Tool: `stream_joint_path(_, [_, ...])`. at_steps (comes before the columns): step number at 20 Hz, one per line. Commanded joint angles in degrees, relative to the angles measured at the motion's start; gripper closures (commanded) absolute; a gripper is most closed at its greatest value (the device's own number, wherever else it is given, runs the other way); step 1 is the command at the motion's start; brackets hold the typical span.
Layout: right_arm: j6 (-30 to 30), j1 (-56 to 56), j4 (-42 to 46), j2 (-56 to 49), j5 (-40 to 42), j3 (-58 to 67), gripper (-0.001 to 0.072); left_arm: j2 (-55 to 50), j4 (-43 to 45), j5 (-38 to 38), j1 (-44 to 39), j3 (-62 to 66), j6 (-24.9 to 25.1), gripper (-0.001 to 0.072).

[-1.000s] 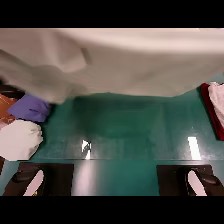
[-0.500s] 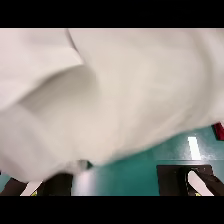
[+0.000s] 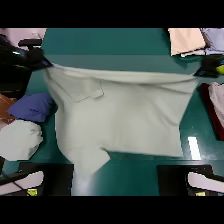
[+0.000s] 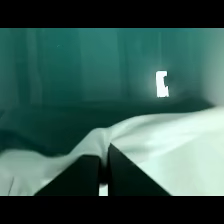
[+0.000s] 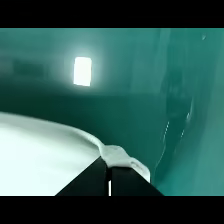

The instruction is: Fold the shirts.

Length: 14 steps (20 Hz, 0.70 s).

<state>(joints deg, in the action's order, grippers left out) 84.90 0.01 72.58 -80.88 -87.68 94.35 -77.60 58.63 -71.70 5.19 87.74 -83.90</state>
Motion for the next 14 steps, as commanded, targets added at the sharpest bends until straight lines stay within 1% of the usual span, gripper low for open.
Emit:
stream_joint_path(1, [-0.02, 0.22, -0.63, -13.77, 2.23, 3.87, 0.07, -12.72, 1.36, 8.0, -2.89, 2.82, 2.51, 0.0676])
stream_joint_path(4, [0.0, 0.26, -0.57, -21.44, 2.91, 14.58, 0.07, -20.65, 2.99, 8.41, -3.23, 13.09, 2.45, 0.0676])
stream_joint_path(6, [0.02, 0.26, -0.57, -24.39, 3.72, 20.98, 0.07, -22.21, 4.22, 8.68, -3.23, 16.57, 2.45, 0.0676])
stream_joint_path(8, [0.02, 0.22, -0.5, -24.72, 4.37, 23.1, 0.07, -22.21, 4.44, 6.99, -3.23, 17.73, 2.69, 0.0675])
stream_joint_path(10, [-0.74, 0.22, -0.37, -22.97, 3.82, 20.31, 0.07, -22.14, 4.76, 0.28, -2.99, 17.84, 3.98, 0.0675])
stream_joint_path(12, [-1.49, 0.26, -0.37, -20.13, 3.23, 13.99, 0.07, -22.14, 6.34, -8.63, -3.02, 17.16, 3.82, 0.0676])
stream_joint_path(14, [-1.49, 0.26, -0.37, -16.9, 4.72, 5.81, 0.07, -22.14, 7.52, -11.8, -3.3, 14.23, 3.48, 0.0676])
